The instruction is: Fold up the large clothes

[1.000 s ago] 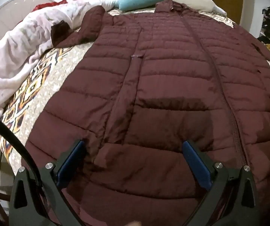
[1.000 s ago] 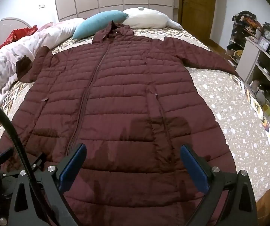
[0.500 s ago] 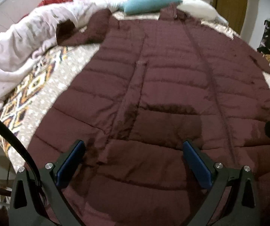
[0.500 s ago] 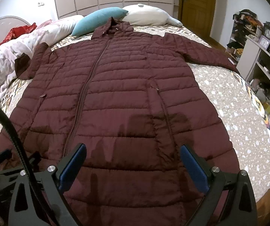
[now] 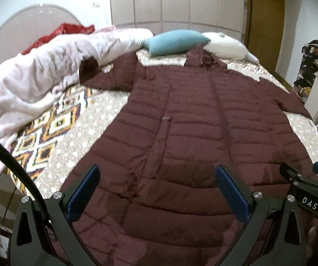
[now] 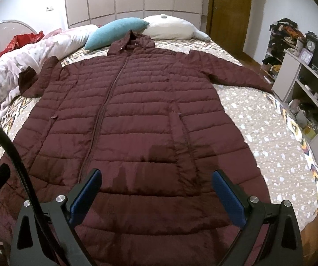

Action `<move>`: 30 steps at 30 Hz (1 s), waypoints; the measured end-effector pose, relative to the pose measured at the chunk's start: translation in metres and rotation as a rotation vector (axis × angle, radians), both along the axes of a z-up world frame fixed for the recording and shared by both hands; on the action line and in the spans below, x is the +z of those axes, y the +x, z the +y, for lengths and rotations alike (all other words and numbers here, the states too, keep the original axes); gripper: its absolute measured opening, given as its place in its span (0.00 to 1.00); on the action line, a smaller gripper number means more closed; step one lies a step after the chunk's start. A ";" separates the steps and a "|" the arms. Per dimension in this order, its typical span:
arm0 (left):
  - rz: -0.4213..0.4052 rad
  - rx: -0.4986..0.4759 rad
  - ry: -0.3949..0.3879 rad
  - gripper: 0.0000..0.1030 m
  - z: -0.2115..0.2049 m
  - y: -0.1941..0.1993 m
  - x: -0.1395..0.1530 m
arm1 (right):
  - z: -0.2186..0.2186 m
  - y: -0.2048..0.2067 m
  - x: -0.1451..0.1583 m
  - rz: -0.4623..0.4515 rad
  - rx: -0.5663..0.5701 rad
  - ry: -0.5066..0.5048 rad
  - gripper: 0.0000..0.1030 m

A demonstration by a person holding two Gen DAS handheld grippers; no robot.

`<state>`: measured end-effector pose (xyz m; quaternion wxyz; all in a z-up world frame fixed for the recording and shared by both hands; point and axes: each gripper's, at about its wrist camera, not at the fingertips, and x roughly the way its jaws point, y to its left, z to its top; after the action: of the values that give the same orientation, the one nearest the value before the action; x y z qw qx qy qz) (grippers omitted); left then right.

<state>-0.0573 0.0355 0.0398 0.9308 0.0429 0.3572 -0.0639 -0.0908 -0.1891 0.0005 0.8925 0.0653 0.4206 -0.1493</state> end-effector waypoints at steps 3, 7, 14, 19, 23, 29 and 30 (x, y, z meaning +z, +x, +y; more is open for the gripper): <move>-0.053 0.002 0.032 1.00 -0.004 -0.008 0.006 | 0.001 -0.006 0.005 -0.012 -0.004 -0.007 0.98; -0.098 -0.016 0.032 1.00 -0.005 -0.021 0.011 | 0.003 -0.014 0.008 -0.023 -0.001 -0.013 0.98; -0.102 -0.055 0.014 1.00 -0.006 -0.035 0.019 | 0.005 -0.029 0.007 -0.021 -0.005 -0.011 0.98; -0.131 -0.080 0.025 1.00 -0.011 -0.053 0.023 | 0.004 -0.040 0.006 -0.017 -0.016 -0.016 0.98; -0.139 -0.090 0.039 1.00 -0.011 -0.065 0.027 | 0.004 -0.052 0.007 -0.022 -0.025 0.006 0.98; -0.102 -0.082 0.048 1.00 -0.008 -0.075 0.027 | 0.010 -0.074 0.011 -0.034 -0.030 0.001 0.98; -0.090 -0.085 0.053 1.00 -0.008 -0.076 0.026 | 0.011 -0.076 0.012 -0.036 -0.031 -0.005 0.98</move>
<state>-0.1330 0.0275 0.0663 0.9409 0.0855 0.3145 -0.0922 -0.1667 -0.1778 0.0121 0.8976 0.0721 0.4031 -0.1631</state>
